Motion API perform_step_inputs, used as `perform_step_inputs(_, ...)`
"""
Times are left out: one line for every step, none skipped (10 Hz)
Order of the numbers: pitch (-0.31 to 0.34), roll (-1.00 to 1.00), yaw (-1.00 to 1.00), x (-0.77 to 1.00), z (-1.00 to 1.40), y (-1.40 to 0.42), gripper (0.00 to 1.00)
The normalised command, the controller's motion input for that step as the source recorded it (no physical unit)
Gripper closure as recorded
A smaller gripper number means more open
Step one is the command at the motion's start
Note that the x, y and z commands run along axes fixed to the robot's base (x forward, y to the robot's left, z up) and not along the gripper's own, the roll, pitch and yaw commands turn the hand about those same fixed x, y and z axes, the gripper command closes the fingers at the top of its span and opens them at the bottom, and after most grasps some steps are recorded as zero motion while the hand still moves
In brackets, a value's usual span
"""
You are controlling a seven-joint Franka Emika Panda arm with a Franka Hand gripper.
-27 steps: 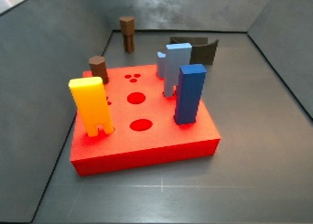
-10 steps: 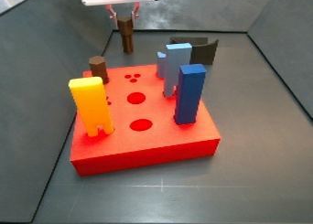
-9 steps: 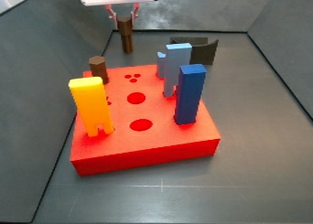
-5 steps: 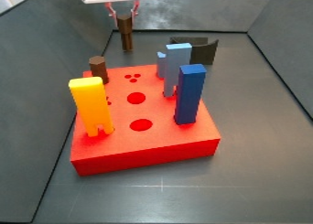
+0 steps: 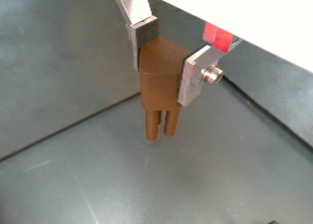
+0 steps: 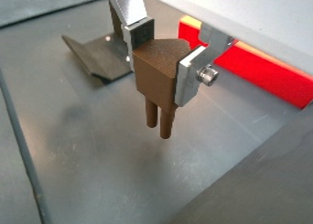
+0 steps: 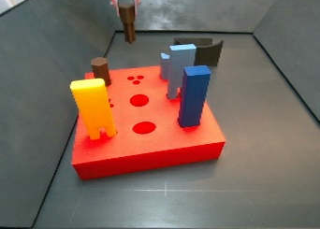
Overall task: Pick up the 3 prong object. Move up. Move to above the board. Insert the 3 prong object.
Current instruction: Move up, then move to above the board.
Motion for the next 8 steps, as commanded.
perform_step_inputs(0.05, 0.08, 0.02, -0.03, 0.25, 0.0, 1.0)
perform_step_inputs(0.027, 0.05, -0.13, 0.05, 1.0, -0.09, 1.0)
perform_step_inputs(0.034, 0.05, -0.13, 0.05, 1.0, -0.09, 1.0)
perform_step_inputs(0.063, 0.06, -0.09, 0.05, 1.0, -0.09, 1.0)
perform_step_inputs(0.076, 0.07, -0.05, 0.04, 1.0, -0.08, 1.0)
perform_step_inputs(0.087, 0.07, -0.03, 0.04, 1.0, -0.07, 1.0)
perform_step_inputs(0.094, 0.08, -0.01, 0.04, 1.0, -0.07, 1.0)
perform_step_inputs(0.097, 0.09, 0.01, 0.03, 1.0, -0.06, 1.0)
